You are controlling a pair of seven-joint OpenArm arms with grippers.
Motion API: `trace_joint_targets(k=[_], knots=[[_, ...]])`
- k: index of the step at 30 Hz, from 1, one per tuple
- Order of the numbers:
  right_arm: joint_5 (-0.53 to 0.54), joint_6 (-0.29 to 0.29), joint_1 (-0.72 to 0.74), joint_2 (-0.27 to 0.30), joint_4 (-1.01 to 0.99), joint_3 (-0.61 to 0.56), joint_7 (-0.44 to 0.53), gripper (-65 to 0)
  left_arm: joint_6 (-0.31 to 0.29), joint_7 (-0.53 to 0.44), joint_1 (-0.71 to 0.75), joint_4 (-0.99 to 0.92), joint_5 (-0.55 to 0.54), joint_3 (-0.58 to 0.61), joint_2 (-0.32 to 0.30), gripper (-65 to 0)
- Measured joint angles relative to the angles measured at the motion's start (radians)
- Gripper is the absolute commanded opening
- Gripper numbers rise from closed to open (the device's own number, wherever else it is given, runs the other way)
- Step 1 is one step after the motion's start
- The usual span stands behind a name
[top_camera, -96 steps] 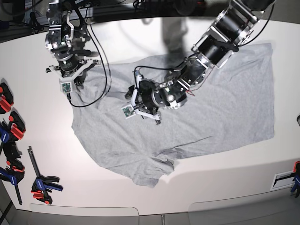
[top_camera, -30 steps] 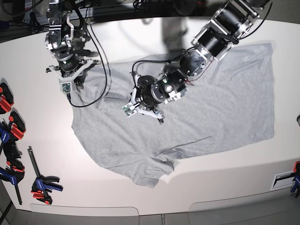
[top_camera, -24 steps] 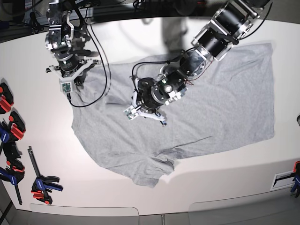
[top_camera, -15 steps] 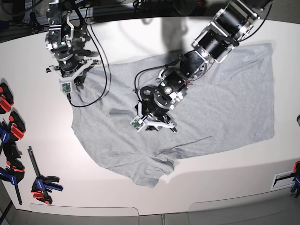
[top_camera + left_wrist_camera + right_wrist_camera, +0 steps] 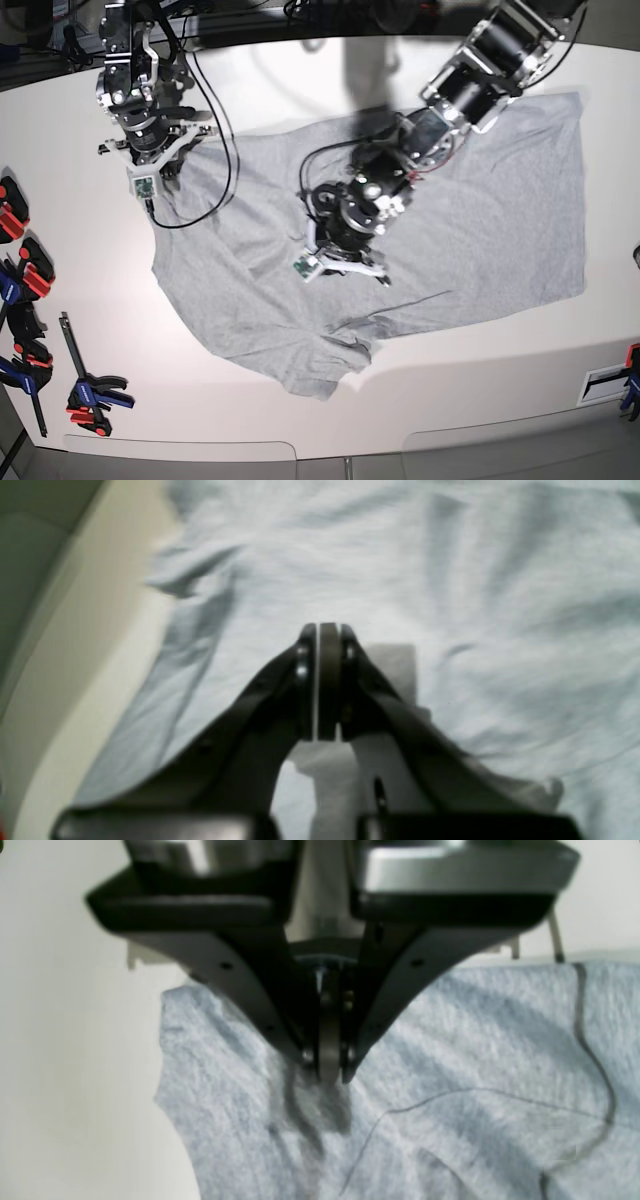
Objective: Fold the T-shirt properly
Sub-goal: 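Move the left gripper to the shirt's other shoulder corner and grasp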
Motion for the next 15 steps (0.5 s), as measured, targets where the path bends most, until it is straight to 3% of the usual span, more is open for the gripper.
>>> trace_joint_targets(k=[5,8,11,15], knots=[[-0.003,0.002,-0.018,-0.008,0.108,-0.006,-0.098,-65.0,0.038,0.103,0.005,0.162,-0.003,-0.001,-0.116,-65.0],[-0.051,0.0,-0.019,-0.004,0.17,-0.005,-0.127,-65.0,0.04,0.102,0.052,0.236,-0.008,-0.05,-0.167,-65.0],[-0.109,0.0,-0.016,-0.006,0.214,-0.005,-0.14,-65.0,0.039,0.111,0.135,0.278,-0.017,-0.139,-0.209,-65.0],[-0.096,-0.022,-0.019,-0.008,0.242,-0.006,-0.148,-65.0,0.039,0.116,0.245,0.329,-0.047,-0.311,-0.243,-65.0]])
